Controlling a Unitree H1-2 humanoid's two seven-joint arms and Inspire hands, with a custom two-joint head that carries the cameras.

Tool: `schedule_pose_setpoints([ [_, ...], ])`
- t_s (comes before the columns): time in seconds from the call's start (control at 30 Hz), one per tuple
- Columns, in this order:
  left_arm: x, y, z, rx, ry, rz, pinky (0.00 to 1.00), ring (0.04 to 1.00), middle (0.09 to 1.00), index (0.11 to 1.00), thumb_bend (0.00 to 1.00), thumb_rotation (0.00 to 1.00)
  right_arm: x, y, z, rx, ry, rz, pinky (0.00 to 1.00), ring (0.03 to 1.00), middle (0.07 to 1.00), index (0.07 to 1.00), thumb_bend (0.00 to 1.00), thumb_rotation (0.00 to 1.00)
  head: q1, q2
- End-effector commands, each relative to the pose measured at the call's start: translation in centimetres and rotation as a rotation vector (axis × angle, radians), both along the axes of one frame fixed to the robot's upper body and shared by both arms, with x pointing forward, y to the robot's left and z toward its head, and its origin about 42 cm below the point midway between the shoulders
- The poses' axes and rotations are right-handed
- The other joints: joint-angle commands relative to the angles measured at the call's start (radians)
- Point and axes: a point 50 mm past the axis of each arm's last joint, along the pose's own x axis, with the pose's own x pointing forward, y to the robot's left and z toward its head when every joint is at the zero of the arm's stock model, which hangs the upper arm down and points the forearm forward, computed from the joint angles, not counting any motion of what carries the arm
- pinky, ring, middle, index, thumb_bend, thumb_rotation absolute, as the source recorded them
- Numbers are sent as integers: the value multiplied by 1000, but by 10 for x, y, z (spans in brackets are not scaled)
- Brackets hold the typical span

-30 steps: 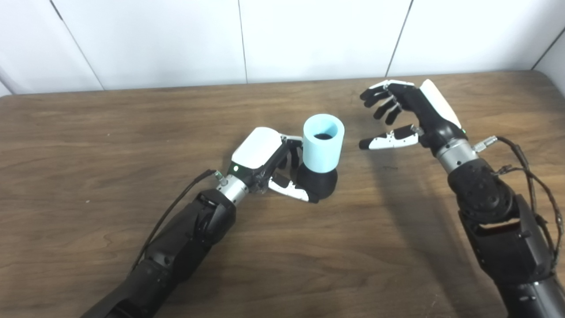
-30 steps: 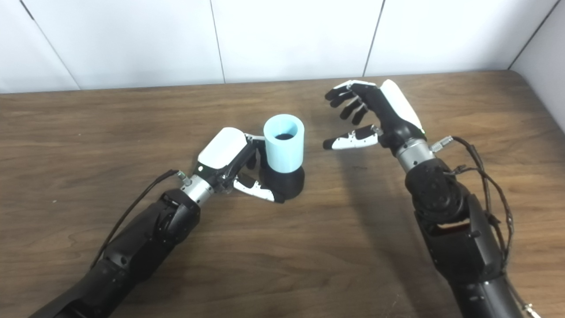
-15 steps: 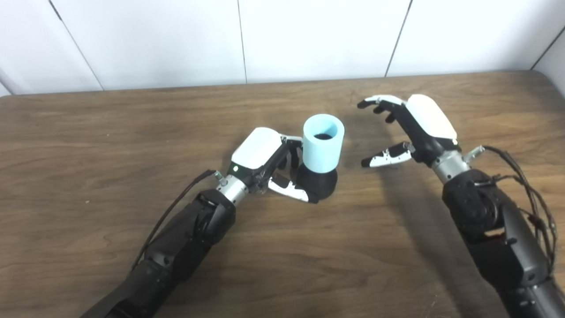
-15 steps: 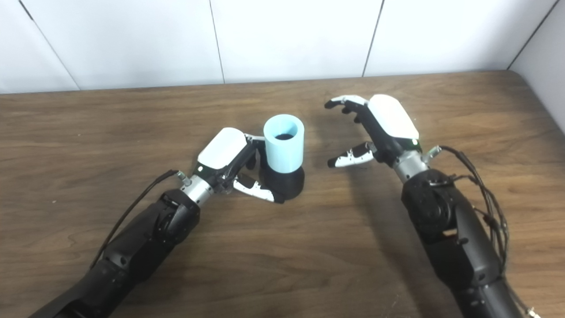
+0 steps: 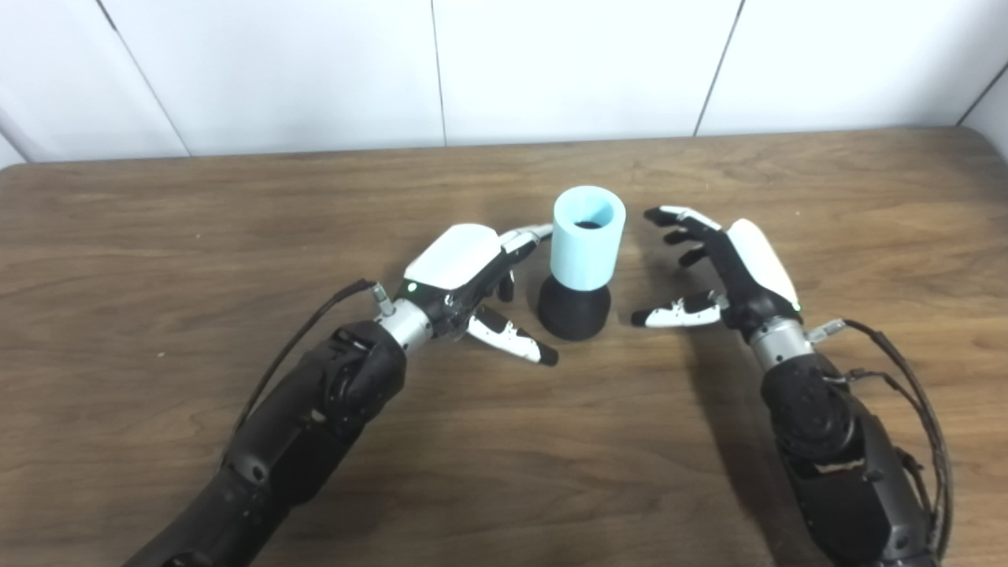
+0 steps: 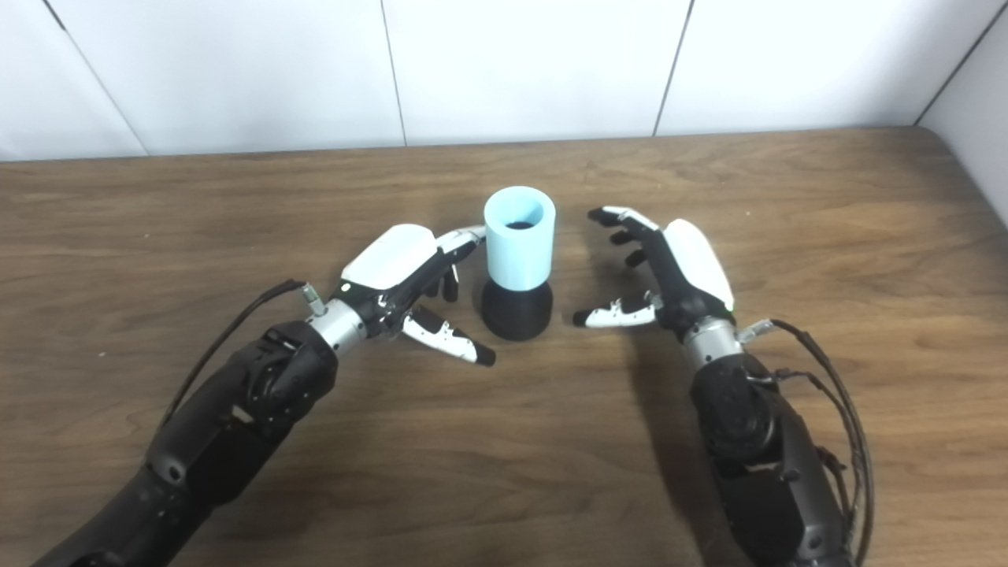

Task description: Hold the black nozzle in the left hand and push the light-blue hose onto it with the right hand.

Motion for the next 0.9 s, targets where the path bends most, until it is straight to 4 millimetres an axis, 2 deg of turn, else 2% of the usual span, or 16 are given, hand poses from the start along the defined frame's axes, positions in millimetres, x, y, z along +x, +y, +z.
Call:
schedule_pose_setpoints([
  [0.0, -13, 35, -51, 179, 218, 92, 940, 1000, 1000, 1000, 1000, 356, 4, -1, 20, 4, -90, 2, 607, 749, 805, 789, 760, 73, -3, 1],
  [0.17, -14, 38, -54, 217, 244, 95, 977, 1000, 1000, 1000, 1000, 341, 2, -3, 20, 6, -95, 0, 601, 739, 805, 792, 767, 87, -2, 2],
  [0.37, -14, 40, -53, 214, 253, 113, 960, 1000, 1000, 1000, 1000, 338, 0, -5, 20, 14, -88, -15, 601, 734, 800, 795, 772, 103, -4, 0],
  [0.43, -14, 44, -48, 173, 240, 152, 928, 1000, 1000, 999, 1000, 330, 0, -6, 19, 40, -95, -24, 598, 731, 798, 793, 780, 97, -4, 0],
  [0.47, -15, 47, -45, 129, 226, 179, 858, 972, 981, 978, 961, 316, 0, -7, 19, 56, -101, -28, 595, 728, 797, 790, 780, 90, -1, -5],
  [0.53, -16, 52, -40, -11, 199, 245, 736, 883, 921, 916, 861, 260, -1, -7, 18, 85, -113, -37, 578, 720, 794, 781, 772, 89, 0, -7],
  [0.6, -19, 56, -34, -289, 181, 343, 610, 739, 790, 802, 743, 158, -1, -7, 16, 127, -136, -50, 544, 702, 782, 765, 743, 94, 3, -11],
  [0.67, -23, 61, -28, -593, 219, 427, 548, 649, 700, 716, 671, 78, -2, -7, 13, 161, -155, -68, 519, 673, 757, 744, 709, 83, 6, -18],
  [0.73, -26, 64, -24, -812, 266, 458, 522, 611, 667, 680, 644, 101, -2, -6, 11, 188, -165, -85, 500, 650, 740, 725, 677, 48, 7, -24],
  [0.77, -27, 65, -22, -898, 286, 461, 524, 613, 671, 681, 643, 149, -2, -6, 10, 207, -167, -95, 488, 638, 731, 715, 661, 37, 5, -32],
  [0.87, -27, 70, -22, -1092, 337, 439, 640, 722, 753, 752, 740, 281, -1, -5, 4, 281, -171, -113, 463, 616, 720, 703, 633, 16, 0, -53],
])
